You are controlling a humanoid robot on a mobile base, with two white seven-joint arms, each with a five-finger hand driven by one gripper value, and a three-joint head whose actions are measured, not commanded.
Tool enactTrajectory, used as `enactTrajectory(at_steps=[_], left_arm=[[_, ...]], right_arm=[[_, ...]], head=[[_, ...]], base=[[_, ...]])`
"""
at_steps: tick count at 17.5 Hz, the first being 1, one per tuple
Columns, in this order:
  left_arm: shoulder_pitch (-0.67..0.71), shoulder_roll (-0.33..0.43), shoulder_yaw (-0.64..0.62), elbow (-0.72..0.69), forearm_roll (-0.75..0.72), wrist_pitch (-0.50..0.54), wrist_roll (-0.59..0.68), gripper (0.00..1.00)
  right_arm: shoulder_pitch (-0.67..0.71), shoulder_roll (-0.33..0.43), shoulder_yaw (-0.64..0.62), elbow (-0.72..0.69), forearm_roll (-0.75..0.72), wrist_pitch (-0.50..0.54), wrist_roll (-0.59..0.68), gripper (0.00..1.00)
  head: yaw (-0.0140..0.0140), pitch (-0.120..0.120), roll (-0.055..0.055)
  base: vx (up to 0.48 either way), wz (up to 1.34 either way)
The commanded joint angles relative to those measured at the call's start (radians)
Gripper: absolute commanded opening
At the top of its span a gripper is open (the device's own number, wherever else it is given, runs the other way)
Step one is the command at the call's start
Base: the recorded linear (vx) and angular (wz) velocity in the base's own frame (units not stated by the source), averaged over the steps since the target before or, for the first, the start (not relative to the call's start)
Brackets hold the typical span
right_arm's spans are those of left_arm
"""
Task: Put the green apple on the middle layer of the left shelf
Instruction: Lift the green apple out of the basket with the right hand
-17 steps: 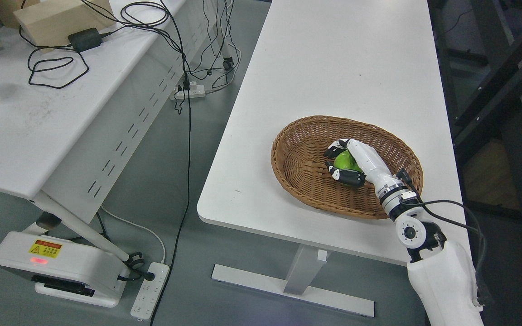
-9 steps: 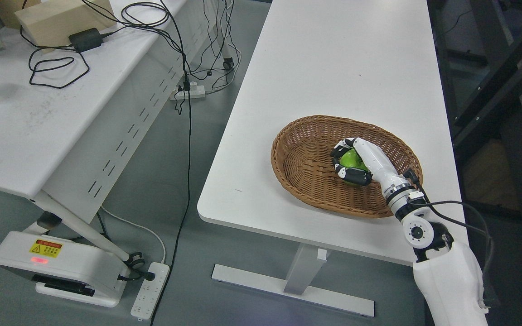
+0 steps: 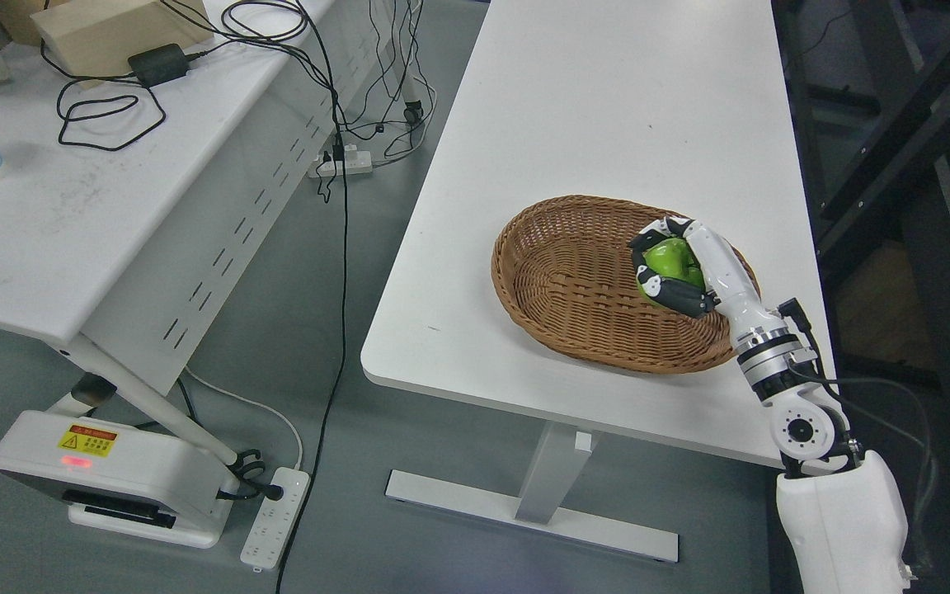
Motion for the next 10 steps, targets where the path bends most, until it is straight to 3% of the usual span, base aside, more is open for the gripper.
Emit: enactTrajectory(at_steps=[1, 10], left_arm=[[0.0, 0.017, 0.0, 0.0, 0.0, -0.004, 0.0, 1.0], [0.0, 0.017, 0.0, 0.0, 0.0, -0.004, 0.0, 1.0]], right_arm=[[0.021, 0.062, -0.185, -0.078, -0.049, 0.002, -0.111, 0.01], [0.161, 0.103, -0.245, -0.14, -0.078, 0.166, -0.093, 0.0]], head=[[0.0, 0.0, 0.0], [0.0, 0.0, 0.0]], base=[[-0.085, -0.04], [-0.133, -0.06]])
